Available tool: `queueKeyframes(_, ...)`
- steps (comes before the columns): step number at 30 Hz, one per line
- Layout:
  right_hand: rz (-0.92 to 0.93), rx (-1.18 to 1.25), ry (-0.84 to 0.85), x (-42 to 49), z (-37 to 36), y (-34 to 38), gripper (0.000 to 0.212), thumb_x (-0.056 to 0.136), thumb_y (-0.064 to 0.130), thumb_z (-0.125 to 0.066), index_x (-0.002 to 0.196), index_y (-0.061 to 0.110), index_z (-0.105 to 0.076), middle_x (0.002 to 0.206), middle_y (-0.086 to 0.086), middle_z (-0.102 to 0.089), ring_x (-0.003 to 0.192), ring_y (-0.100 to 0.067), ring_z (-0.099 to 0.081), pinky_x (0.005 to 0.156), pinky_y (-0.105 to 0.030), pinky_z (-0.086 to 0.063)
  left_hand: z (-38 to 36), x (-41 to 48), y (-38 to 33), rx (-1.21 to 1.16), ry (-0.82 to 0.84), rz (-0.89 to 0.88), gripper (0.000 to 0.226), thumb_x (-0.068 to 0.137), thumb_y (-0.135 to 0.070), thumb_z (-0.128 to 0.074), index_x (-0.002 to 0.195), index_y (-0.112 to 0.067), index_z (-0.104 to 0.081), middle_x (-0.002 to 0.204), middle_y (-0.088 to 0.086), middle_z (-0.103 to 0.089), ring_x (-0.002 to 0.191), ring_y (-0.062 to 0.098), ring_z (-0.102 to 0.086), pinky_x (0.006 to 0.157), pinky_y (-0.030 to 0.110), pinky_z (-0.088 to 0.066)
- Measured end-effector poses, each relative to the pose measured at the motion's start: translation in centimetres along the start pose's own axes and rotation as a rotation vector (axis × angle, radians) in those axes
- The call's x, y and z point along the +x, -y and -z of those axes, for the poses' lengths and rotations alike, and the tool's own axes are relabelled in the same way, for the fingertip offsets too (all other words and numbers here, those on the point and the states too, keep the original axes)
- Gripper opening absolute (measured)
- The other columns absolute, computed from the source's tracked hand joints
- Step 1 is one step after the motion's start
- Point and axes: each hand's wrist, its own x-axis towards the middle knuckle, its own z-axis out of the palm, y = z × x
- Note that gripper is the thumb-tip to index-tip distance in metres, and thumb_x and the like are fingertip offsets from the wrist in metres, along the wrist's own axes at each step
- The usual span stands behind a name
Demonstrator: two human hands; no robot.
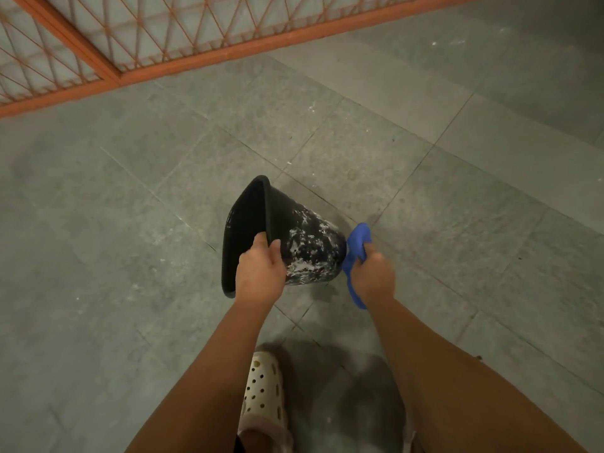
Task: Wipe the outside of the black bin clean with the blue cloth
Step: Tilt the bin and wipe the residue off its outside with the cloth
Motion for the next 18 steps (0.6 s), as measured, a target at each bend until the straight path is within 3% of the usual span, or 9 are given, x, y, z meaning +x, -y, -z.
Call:
queueKeyframes(3,0.027,-0.057,0.023,-0.1,-0.2,-0.6,0.032,0.092,0.008,-0.043,0.122,0.009,-0.052,0.097,-0.023,-0.064,0.09,-0.041,-0.06,0.067,-0.038,-0.042,-0.2,-0.5,0.2,-0.09,0.029,-0.031,0.026,0.101,-0.028,-0.038,0.112,-0.009,-0.052,0.067,-0.003,-0.056,0.056,0.01,-0.056,0.05,0.023,-0.04)
queueKeyframes(7,0.078,-0.09,0.083,-0.4,-1.0,-0.6,0.039,0.09,0.014,-0.05,0.129,0.017,-0.052,0.108,-0.017,-0.066,0.097,-0.036,-0.061,0.08,-0.037,-0.047,-0.4,-0.2,-0.4,-0.244,0.052,-0.062,0.03,0.1,-0.033,-0.037,0.115,-0.011,-0.052,0.078,0.0,-0.063,0.068,0.014,-0.062,0.059,0.032,-0.051)
queueKeyframes(10,0.101,-0.028,0.131,-0.7,-2.2,-0.6,0.036,0.092,0.018,-0.05,0.128,0.015,-0.053,0.114,-0.014,-0.062,0.102,-0.031,-0.058,0.087,-0.036,-0.044,-0.8,0.4,-0.8,-0.255,0.055,-0.031,0.044,0.098,-0.048,-0.027,0.116,-0.013,-0.048,0.089,-0.001,-0.062,0.077,0.013,-0.061,0.063,0.026,-0.048)
queueKeyframes(14,0.167,0.034,0.032,-0.9,-3.0,-1.2,0.03,0.091,0.017,-0.054,0.119,0.009,-0.059,0.111,-0.015,-0.056,0.103,-0.03,-0.051,0.091,-0.037,-0.042,-0.9,1.6,-0.6,-0.266,0.045,-0.017,0.039,0.1,-0.044,-0.026,0.105,-0.012,-0.049,0.074,-0.006,-0.054,0.063,0.007,-0.055,0.05,0.014,-0.039)
queueKeyframes(18,0.152,0.19,0.041,-0.3,-3.6,-1.2,0.028,0.092,0.009,-0.051,0.119,0.002,-0.054,0.138,-0.018,-0.039,0.124,-0.03,-0.042,0.105,-0.027,-0.03,-1.0,2.4,-0.3,-0.295,0.061,-0.038,0.032,0.101,-0.037,-0.03,0.098,-0.012,-0.049,0.064,-0.007,-0.05,0.049,0.004,-0.052,0.044,0.009,-0.038)
